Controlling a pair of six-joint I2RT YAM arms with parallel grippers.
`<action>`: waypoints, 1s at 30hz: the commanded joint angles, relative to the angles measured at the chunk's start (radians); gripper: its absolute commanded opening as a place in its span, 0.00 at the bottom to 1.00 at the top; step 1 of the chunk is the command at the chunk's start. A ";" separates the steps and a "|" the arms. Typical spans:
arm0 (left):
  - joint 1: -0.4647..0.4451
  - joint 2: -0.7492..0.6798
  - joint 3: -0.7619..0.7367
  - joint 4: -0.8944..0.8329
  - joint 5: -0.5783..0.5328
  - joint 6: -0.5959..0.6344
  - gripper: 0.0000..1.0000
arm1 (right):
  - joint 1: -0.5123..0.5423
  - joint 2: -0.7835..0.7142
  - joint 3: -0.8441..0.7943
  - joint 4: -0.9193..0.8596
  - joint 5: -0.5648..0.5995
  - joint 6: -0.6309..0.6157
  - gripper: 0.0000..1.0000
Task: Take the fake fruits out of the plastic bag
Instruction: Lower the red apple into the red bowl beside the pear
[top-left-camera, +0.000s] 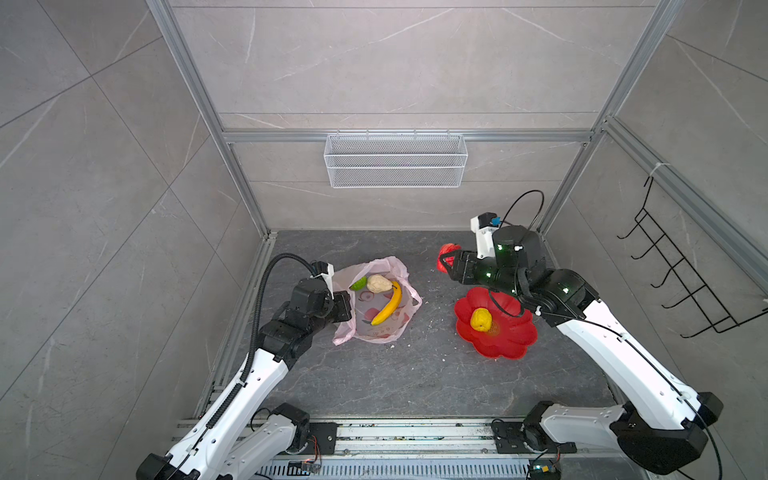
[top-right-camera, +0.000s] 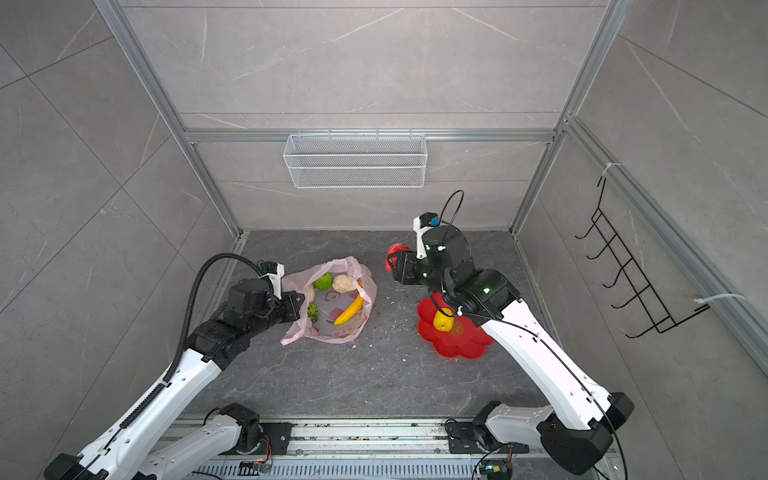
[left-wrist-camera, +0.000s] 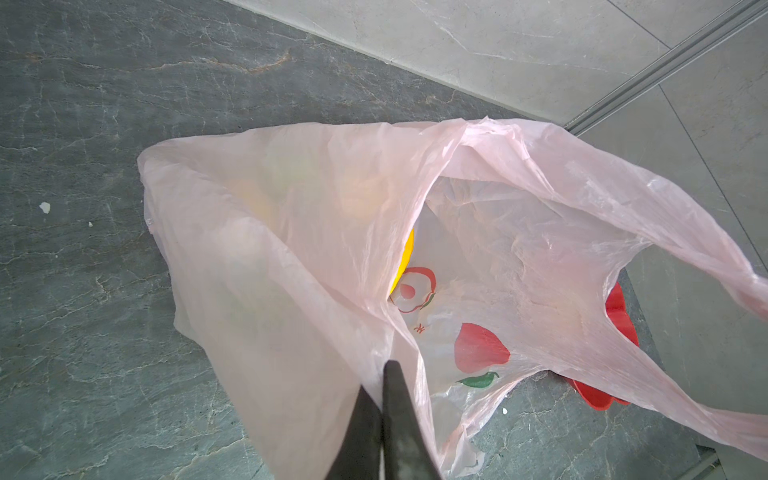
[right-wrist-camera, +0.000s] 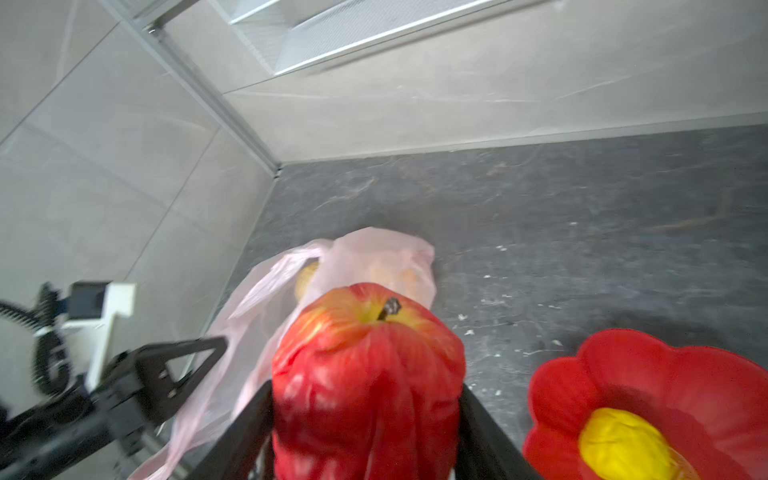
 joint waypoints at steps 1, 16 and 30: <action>-0.004 0.007 0.047 0.047 0.023 0.030 0.00 | -0.088 -0.021 -0.078 -0.045 -0.018 -0.032 0.50; -0.004 0.028 0.046 0.035 0.014 0.034 0.00 | -0.457 0.020 -0.461 0.010 -0.006 -0.061 0.47; -0.005 0.043 0.050 0.028 0.013 0.031 0.00 | -0.482 0.158 -0.532 0.043 0.127 -0.087 0.47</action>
